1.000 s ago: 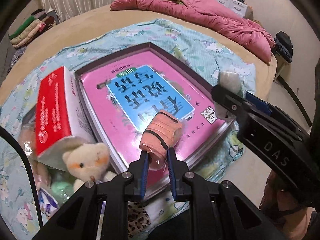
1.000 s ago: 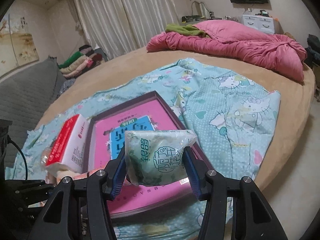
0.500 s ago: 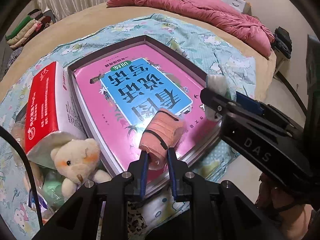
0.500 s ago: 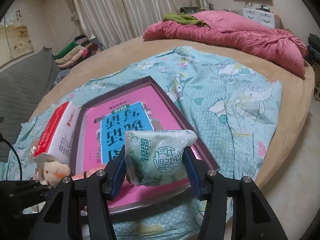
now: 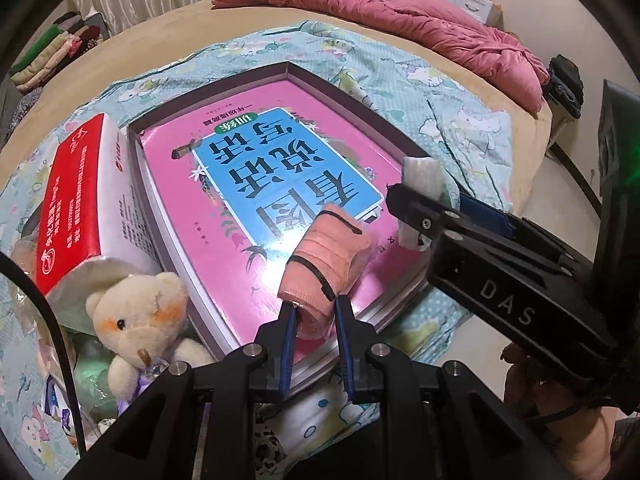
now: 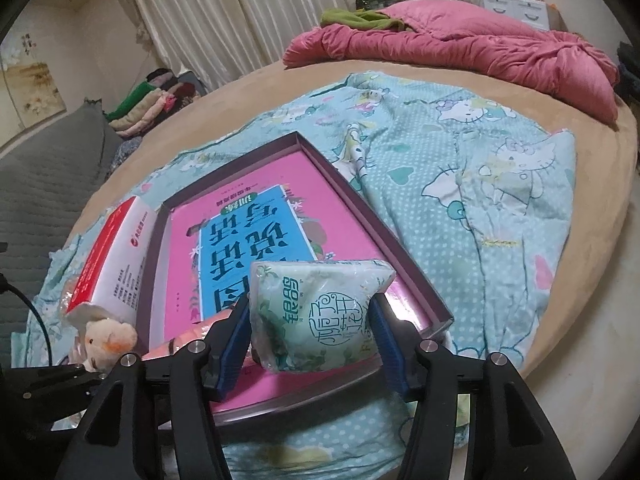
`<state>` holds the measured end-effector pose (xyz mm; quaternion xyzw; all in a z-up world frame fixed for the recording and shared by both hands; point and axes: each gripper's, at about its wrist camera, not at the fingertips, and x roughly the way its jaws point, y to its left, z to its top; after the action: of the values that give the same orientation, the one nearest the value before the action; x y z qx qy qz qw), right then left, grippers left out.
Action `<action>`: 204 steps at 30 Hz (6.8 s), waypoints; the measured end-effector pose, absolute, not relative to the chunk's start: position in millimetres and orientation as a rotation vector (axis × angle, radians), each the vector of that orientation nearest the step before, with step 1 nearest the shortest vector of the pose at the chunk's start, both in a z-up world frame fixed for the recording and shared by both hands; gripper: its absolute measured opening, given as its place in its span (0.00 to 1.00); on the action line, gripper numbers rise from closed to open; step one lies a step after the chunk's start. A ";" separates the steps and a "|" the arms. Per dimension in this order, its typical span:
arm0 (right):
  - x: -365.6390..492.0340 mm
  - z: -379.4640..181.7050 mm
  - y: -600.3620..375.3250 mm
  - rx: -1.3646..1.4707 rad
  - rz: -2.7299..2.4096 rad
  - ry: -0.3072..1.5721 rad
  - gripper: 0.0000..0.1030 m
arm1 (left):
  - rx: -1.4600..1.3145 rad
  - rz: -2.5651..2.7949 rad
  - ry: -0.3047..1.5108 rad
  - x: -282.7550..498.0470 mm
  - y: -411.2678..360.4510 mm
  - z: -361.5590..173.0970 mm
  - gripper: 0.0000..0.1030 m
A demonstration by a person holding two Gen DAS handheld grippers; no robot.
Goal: Organize soft objects
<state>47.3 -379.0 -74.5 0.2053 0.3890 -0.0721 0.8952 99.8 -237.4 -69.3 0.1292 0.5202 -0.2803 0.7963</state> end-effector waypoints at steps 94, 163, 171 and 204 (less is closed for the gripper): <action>-30.0 89.3 -287.4 0.287 -0.093 0.631 0.80 | -0.081 -0.278 0.890 54.9 9.7 79.5 0.85; 102.6 -70.8 -157.8 -0.109 -0.001 0.938 0.56 | 0.022 -0.452 1.058 85.5 -13.9 -83.9 0.59; 94.2 -61.8 -176.2 0.001 0.036 0.892 0.50 | 0.036 -0.467 1.083 85.8 -20.0 -88.1 0.44; 44.9 8.7 -220.5 0.212 0.116 0.682 0.50 | -0.016 -0.435 0.903 60.4 -20.8 -1.9 0.40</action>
<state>44.9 -220.5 8.7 0.1036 0.3337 0.0568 0.9353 60.4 -20.8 -1.9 -0.0077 0.4329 -0.2083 0.8770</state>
